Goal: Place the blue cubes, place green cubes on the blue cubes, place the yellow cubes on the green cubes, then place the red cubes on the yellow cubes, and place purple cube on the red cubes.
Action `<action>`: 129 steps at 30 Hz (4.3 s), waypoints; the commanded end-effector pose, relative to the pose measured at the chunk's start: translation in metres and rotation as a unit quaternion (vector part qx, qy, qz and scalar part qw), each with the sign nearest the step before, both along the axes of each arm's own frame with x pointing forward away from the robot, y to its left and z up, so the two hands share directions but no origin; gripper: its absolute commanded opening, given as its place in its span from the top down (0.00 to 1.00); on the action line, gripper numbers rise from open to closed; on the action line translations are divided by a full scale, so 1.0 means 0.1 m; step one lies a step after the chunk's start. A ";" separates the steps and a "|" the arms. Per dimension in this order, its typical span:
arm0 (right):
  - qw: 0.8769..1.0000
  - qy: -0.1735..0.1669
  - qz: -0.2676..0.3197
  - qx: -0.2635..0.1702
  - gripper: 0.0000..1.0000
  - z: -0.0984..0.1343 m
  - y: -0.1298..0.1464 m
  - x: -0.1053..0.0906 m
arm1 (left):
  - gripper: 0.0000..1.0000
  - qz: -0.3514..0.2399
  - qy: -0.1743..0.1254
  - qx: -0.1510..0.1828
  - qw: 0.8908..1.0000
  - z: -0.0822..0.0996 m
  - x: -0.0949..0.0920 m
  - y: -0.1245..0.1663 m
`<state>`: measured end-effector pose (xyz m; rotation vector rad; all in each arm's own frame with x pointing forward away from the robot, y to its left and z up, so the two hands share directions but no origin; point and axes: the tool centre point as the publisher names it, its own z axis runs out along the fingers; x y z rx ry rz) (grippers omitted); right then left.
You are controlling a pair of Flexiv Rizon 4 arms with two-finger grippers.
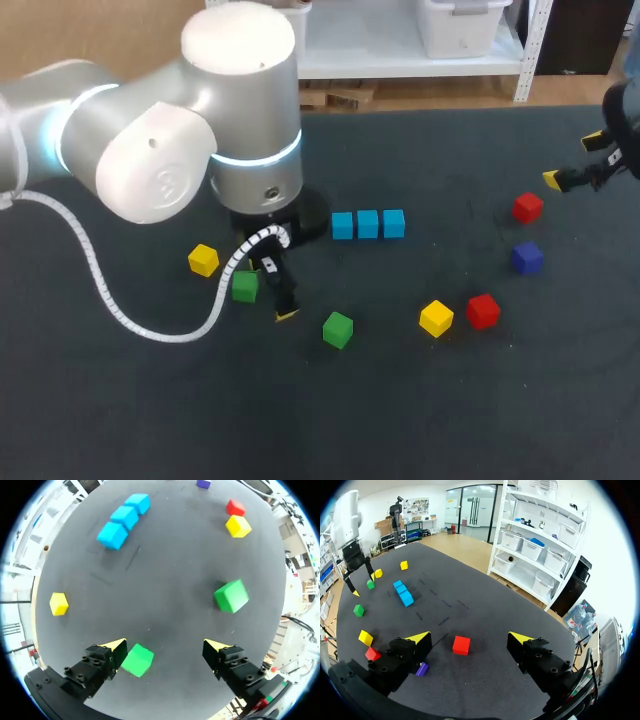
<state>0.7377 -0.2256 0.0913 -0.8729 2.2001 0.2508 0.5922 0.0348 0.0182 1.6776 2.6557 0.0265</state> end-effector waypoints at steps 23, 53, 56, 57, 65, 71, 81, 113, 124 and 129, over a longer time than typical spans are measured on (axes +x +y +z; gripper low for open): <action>1.000 0.000 -0.001 -0.001 0.00 0.00 0.01 0.00 | 0.00 0.094 0.011 0.031 0.995 -0.06 -0.01 0.22; 1.000 0.000 -0.001 -0.001 0.00 0.00 0.01 0.00 | 0.00 -0.088 0.012 0.003 0.996 0.62 -0.09 0.07; 1.000 0.000 -0.001 -0.001 0.00 0.00 0.01 0.00 | 0.00 -0.094 0.014 -0.013 0.995 0.68 -0.15 0.09; 1.000 0.000 -0.001 -0.001 0.00 0.00 0.01 0.00 | 0.00 -0.094 0.014 -0.013 0.995 0.68 -0.15 0.09; 1.000 0.000 -0.001 -0.001 0.00 0.00 0.01 0.00 | 0.00 -0.094 0.014 -0.013 0.995 0.68 -0.15 0.09; 1.000 0.000 -0.001 -0.001 0.00 0.00 0.01 0.00 | 0.00 -0.073 0.004 0.007 0.997 0.66 -0.26 0.19; 1.000 0.000 -0.001 -0.001 0.00 0.00 0.01 0.00 | 0.00 -0.075 0.029 0.024 0.996 0.35 -0.35 0.16; 1.000 0.000 -0.001 -0.001 0.00 0.00 0.01 0.00 | 0.00 -0.074 0.042 0.044 0.995 0.19 0.05 0.34; 1.000 0.000 -0.001 -0.001 0.00 0.00 0.01 0.00 | 0.00 -0.121 0.089 0.027 0.988 -0.01 0.15 0.40; 1.000 0.000 -0.001 -0.001 0.00 0.00 0.01 0.00 | 0.00 -0.126 0.100 0.022 0.987 -0.14 0.19 0.47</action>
